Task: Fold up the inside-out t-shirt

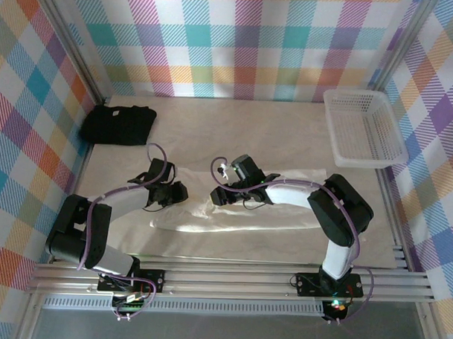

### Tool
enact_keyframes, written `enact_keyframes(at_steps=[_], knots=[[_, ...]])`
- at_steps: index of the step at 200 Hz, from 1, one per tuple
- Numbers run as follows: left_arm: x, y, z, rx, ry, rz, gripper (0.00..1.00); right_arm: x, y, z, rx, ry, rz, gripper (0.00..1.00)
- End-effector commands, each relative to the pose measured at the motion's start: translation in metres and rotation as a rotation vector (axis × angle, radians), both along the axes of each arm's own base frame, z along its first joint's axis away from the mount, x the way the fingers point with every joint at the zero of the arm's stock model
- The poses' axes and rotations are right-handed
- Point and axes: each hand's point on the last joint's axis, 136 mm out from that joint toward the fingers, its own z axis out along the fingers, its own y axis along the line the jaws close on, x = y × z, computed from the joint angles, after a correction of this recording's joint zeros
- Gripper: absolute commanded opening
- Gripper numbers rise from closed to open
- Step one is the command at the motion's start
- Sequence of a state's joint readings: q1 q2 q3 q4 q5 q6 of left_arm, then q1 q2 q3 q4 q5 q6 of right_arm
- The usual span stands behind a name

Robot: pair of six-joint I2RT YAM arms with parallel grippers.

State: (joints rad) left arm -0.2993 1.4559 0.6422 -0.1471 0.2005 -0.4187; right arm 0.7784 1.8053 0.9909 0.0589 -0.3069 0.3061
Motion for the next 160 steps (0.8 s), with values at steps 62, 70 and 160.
enact_keyframes(at_steps=[62, 70, 160], knots=[[0.018, 0.066, 0.038, 0.345, 0.064, 0.147, 0.00, 0.018, -0.031, 0.038, 0.019, -0.092, -0.063, 0.50], [0.018, 0.073, 0.044, 0.401, 0.089, 0.145, 0.00, 0.022, -0.036, 0.041, 0.024, -0.097, -0.075, 0.50], [0.042, 0.229, 0.167, 1.369, 0.290, 0.066, 0.00, 0.037, -0.091, 0.058, -0.044, -0.147, -0.205, 0.52]])
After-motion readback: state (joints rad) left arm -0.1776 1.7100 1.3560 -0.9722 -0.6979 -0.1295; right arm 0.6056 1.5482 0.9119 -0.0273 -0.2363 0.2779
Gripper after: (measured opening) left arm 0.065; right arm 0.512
